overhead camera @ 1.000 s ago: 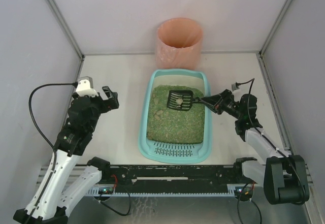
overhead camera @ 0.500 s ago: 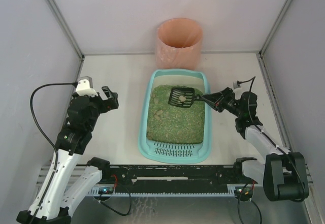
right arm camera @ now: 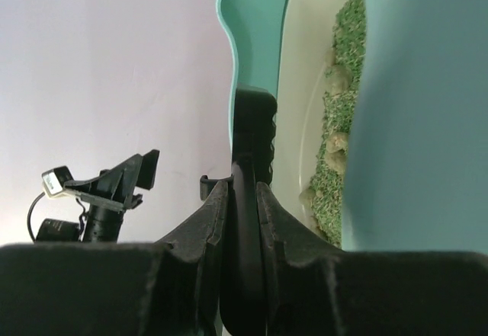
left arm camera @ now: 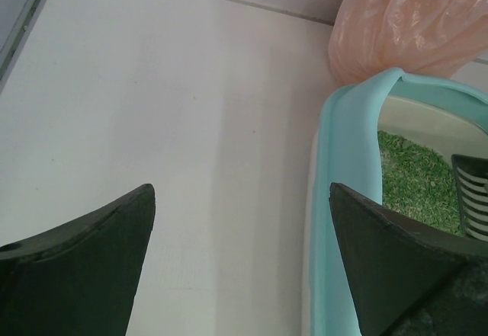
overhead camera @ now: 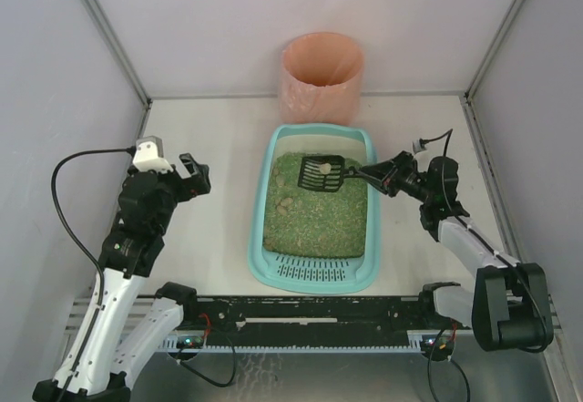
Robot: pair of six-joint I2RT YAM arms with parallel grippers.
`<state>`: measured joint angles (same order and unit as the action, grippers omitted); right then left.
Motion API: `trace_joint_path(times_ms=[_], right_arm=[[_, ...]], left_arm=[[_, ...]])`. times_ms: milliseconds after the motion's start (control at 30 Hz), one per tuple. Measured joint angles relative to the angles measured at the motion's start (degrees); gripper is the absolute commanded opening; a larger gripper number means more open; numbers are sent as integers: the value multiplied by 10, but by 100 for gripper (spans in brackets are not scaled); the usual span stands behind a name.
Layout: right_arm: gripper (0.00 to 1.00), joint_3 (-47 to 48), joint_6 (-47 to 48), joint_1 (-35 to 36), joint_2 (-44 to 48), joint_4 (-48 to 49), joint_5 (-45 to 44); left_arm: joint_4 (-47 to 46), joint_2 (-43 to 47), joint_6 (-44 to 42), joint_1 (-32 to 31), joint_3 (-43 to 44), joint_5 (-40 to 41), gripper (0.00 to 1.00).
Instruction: Clean the litter box
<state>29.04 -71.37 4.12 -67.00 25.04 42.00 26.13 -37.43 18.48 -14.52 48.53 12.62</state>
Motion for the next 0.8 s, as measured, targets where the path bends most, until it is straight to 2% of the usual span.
trace_joint_path(times_ms=[467,667,800], right_arm=[[0,11,6,-16,33,-43,-28],[0,80,0,-14,33,-95,-70],[0,161,10,-2,31,-156,-131]], left_arm=[[1,0,0,1,0,3,97],[3,-16,-1,1,0,5,96],[9,-18,-1,1,0,7,96]])
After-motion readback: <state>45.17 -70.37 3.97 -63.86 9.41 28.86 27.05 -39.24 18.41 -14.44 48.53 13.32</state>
